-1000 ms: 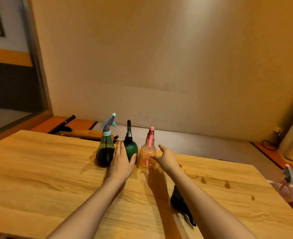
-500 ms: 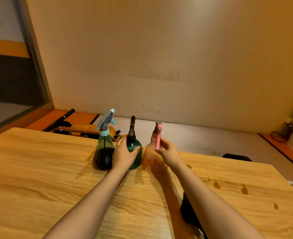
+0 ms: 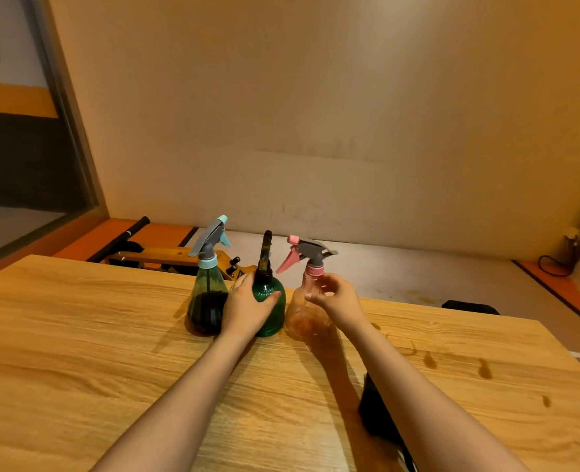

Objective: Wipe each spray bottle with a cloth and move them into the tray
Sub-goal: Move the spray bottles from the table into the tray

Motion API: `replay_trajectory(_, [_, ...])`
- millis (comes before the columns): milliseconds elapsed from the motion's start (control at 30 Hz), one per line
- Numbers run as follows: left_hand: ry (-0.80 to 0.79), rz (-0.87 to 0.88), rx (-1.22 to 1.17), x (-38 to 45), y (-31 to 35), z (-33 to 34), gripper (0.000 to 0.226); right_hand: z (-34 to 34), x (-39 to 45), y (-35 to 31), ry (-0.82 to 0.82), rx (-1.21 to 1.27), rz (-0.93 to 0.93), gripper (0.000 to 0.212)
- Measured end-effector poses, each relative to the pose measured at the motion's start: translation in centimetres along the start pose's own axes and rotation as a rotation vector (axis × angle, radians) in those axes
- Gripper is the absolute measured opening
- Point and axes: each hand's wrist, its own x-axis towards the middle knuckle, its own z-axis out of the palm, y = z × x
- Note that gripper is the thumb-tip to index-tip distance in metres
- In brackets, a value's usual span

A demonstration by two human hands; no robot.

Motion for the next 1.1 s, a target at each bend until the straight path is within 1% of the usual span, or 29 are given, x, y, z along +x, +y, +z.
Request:
replay_trajectory(67, [-0.009, -0.002, -0.007, -0.3, 0.3, -0.2, 0.048, 0.0, -0.3, -0.2, 0.010, -0.087, -0.010, 0.049])
replay_trajectory(100, [-0.017, -0.004, -0.008, -0.4, 0.3, -0.2, 0.048, -0.1, -0.4, -0.2, -0.014, -0.107, -0.015, 0.050])
replay_trajectory(200, [-0.037, -0.004, -0.014, -0.9, 0.3, -0.5, 0.048, -0.2, -0.9, -0.4, -0.095, -0.029, -0.024, 0.048])
replay_trajectory(267, [-0.040, -0.006, -0.020, -1.1, 0.3, -0.6, 0.048, -0.3, -1.1, -0.4, -0.065, 0.027, -0.005, 0.043])
replay_trajectory(333, [-0.033, -0.013, -0.035, -1.4, 0.4, -0.7, 0.047, -0.3, -1.2, -0.4, -0.016, -0.005, -0.006, 0.039])
replay_trajectory(367, [-0.028, -0.017, -0.039, -1.5, 0.5, -0.7, 0.047, -0.3, -1.3, -0.5, -0.014, -0.025, -0.009, 0.040])
replay_trajectory(467, [-0.019, -0.027, -0.040, -1.6, 0.6, -0.8, 0.046, -0.3, -1.6, -0.7, -0.059, -0.003, -0.008, 0.044])
replay_trajectory(533, [-0.014, -0.028, -0.043, -1.7, 0.5, -0.7, 0.047, -0.3, -1.7, -0.8, -0.086, 0.050, -0.001, 0.039])
replay_trajectory(633, [-0.010, -0.035, -0.053, -1.6, 0.5, -0.7, 0.049, -0.2, -1.8, -0.6, -0.082, 0.079, 0.002, 0.033])
replay_trajectory(767, [-0.002, -0.039, -0.097, -1.5, 0.6, -0.5, 0.051, 0.0, -1.6, 0.0, -0.024, 0.072, -0.030, 0.036])
replay_trajectory(867, [0.063, -0.076, -0.210, -1.4, 0.7, -0.2, 0.050, -0.1, -1.6, 0.4, 0.026, 0.063, -0.038, 0.044])
replay_trajectory(967, [0.123, -0.117, -0.252, -1.4, 0.7, -0.1, 0.045, -0.2, -1.6, 0.5, 0.023, 0.065, -0.038, 0.043])
replay_trajectory(1100, [0.126, -0.127, -0.283, -1.6, 1.3, -0.1, 0.046, -0.4, -1.6, 0.3, 0.005, 0.104, -0.026, 0.043])
